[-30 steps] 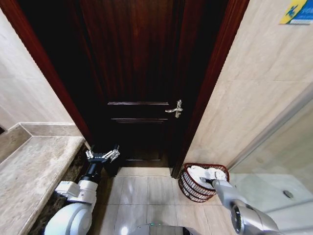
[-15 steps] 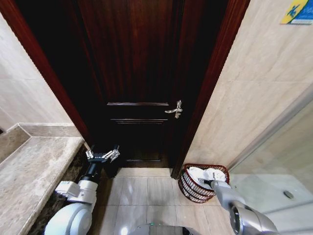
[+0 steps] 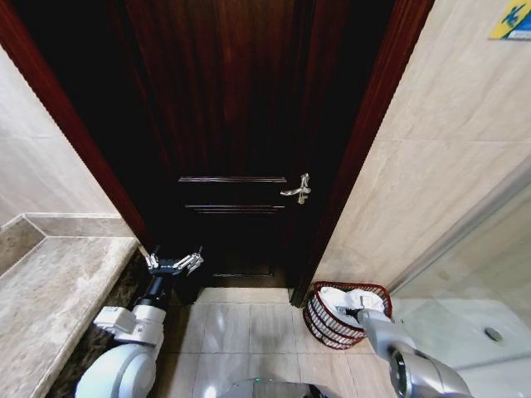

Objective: Discard the used towel into the hamper.

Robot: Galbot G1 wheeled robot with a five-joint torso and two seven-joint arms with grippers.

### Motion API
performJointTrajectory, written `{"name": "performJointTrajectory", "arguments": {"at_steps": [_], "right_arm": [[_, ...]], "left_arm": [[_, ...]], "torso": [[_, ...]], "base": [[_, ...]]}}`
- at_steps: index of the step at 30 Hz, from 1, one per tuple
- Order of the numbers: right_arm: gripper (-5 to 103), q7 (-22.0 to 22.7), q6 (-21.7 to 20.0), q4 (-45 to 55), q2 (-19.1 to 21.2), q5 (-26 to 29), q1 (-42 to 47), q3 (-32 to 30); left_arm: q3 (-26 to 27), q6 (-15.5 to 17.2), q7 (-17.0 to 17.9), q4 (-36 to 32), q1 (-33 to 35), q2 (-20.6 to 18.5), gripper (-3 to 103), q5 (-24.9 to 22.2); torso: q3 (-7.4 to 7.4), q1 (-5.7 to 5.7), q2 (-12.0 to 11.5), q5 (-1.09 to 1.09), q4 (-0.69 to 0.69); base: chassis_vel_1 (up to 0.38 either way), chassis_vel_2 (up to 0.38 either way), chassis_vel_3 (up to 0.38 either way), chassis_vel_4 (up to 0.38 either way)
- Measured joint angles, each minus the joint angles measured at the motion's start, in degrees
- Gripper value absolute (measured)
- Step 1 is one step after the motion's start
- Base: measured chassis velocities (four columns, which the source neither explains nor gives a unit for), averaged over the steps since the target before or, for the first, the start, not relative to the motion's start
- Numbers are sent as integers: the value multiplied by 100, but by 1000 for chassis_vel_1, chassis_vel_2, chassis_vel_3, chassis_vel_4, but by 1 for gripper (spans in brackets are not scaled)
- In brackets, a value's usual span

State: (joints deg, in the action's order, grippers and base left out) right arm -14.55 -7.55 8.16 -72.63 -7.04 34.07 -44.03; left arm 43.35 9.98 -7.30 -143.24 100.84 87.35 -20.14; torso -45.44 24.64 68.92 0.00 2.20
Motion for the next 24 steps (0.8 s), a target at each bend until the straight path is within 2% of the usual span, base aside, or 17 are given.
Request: {"name": "performJointTrajectory", "arguments": {"at_steps": [5, 9, 12, 13, 14, 16, 17, 20, 21, 22, 24], "right_arm": [[100, 68, -6, -3, -16, 112, 4, -18], [100, 36, -172, 444, -3, 517, 96, 25], [100, 9, 258, 1452, 13, 431, 635, 132], [100, 5, 261, 1907, 14, 436, 909, 194], [100, 5, 261, 1907, 14, 436, 909, 194], [100, 31, 291, 2861, 7, 479, 1522, 287], [100, 31, 291, 2861, 7, 479, 1522, 287], [100, 154, 11, 4347, -10, 845, 2483, 321], [100, 181, -20, 4869, -8, 988, 2825, 291], [100, 181, -20, 4869, -8, 988, 2825, 291], [100, 370, 25, 5936, 11, 1381, 3565, 223]], "left_arm": [[0, 0, 0, 0, 0, 0, 100, 0], [0, 0, 0, 0, 0, 0, 100, 0], [0, 0, 1, 0, 0, -1, 100, 0], [0, 0, 0, 0, 0, 0, 100, 0], [0, 0, 0, 0, 0, 0, 100, 0], [0, 0, 0, 0, 0, 0, 100, 0], [0, 0, 0, 0, 0, 0, 100, 0], [0, 0, 0, 0, 0, 0, 100, 0], [0, 0, 1, 0, 0, 0, 100, 0], [0, 0, 1, 0, 0, 0, 100, 0], [0, 0, 1, 0, 0, 0, 100, 0]], "torso": [[0, 0, 0, 1, 0], [-1, 1, 0, 4, 0], [-1, 1, 0, 2, 1], [-1, 1, 0, 3, 1], [-1, 1, 0, 3, 1], [-1, 1, -1, 2, -1], [-1, 1, -1, 2, -1], [-1, 0, 0, 1, -1], [0, 1, 0, 1, 0], [0, 1, 0, 1, 0], [0, 1, 0, -2, 0]], "base": [[0, 0, 0, 0], [0, 0, 0, 0], [0, 0, 0, 0], [0, 0, 0, 0], [0, 0, 0, 0], [0, 0, 0, 0], [0, 0, 0, 0], [0, 0, 0, 0], [0, 0, 0, 0], [0, 0, 0, 0], [0, 0, 0, 0]]}}
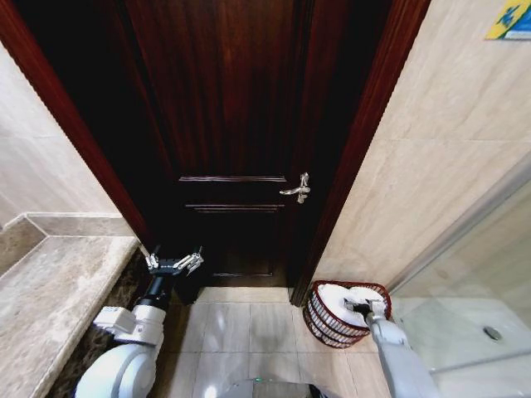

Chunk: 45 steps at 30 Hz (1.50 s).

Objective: Discard the used towel into the hamper.

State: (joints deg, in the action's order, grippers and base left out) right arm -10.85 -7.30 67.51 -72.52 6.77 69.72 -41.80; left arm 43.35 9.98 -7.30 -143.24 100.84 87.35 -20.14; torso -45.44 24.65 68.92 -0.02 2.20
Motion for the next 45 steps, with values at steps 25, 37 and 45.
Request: {"name": "performJointTrajectory", "arguments": {"at_steps": [25, 37, 45], "right_arm": [[100, 816, 1166, 6447, -783, 411, 3664, 255], [100, 822, 1220, 7222, -790, 253, 3804, 255], [100, 796, 1282, 7147, -756, 286, 3839, 271]], "left_arm": [[0, 0, 0, 0, 0, 0, 100, 0], [0, 0, 0, 0, 0, 0, 100, 0], [0, 0, 0, 0, 0, 0, 100, 0]], "torso": [[0, 0, 1, 2, 0], [0, 0, 1, 3, 0], [-1, 0, 0, 3, 0]], "base": [[0, 0, 0, 0], [0, 0, 0, 0], [0, 0, 0, 0]]}}
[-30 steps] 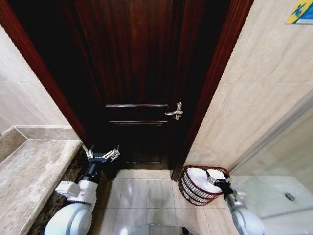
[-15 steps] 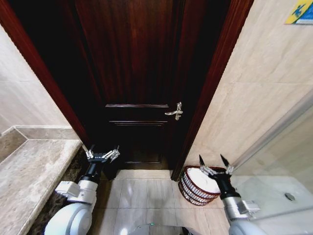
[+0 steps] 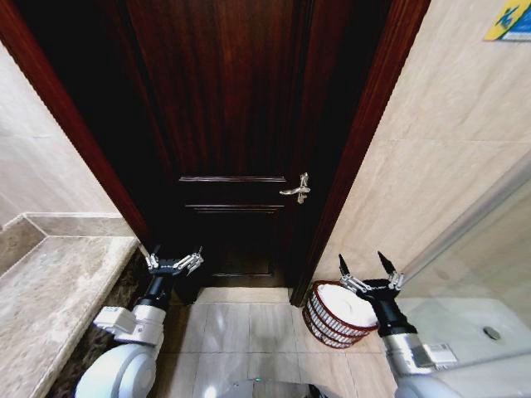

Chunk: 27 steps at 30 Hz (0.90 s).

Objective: Discard the used towel into the hamper.

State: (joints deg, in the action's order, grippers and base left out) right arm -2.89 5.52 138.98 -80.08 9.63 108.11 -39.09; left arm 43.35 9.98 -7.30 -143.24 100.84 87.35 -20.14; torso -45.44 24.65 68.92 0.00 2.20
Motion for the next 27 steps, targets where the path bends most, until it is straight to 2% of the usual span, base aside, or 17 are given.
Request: {"name": "performJointTrajectory", "arguments": {"at_steps": [18, 27], "right_arm": [[100, 0, 0, -45, 3, 12, -16, -1], [100, -3, -1, -50, 4, 16, -19, -4]], "left_arm": [[0, 0, 0, 0, 0, 0, 100, 0], [0, 0, 0, 0, 0, 0, 100, 0]], "torso": [[0, 0, 0, -1, -1], [0, 1, 0, 0, -1]], "base": [[-2, -2, 2, 4], [-112, -157, 118, 134]]}}
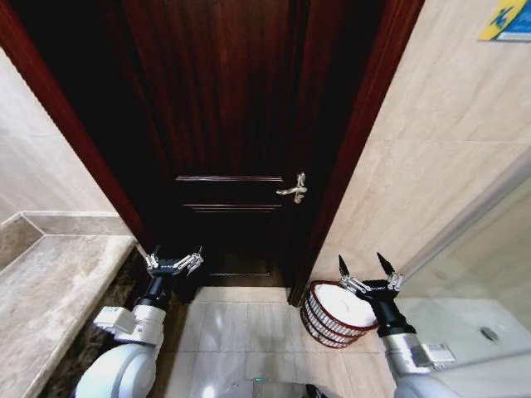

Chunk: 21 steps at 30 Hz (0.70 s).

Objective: Discard the used towel into the hamper.

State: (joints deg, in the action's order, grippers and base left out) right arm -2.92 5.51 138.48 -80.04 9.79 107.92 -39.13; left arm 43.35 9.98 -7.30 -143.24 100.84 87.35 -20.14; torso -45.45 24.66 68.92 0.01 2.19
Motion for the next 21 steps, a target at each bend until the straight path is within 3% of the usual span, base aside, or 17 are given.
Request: {"name": "performJointTrajectory", "arguments": {"at_steps": [14, 21], "right_arm": [[100, -5, -4, -6, 2, 1, -3, -2], [100, -8, -5, -6, 0, 1, -3, 0]], "left_arm": [[-2, 0, -1, 0, -1, 1, 100, 0], [0, 0, -1, 0, 0, 0, 100, 0]], "torso": [[-1, 1, -1, 2, -2], [3, -4, -3, -3, -1]], "base": [[-237, -221, 233, 225], [20, -36, 38, 11]]}}
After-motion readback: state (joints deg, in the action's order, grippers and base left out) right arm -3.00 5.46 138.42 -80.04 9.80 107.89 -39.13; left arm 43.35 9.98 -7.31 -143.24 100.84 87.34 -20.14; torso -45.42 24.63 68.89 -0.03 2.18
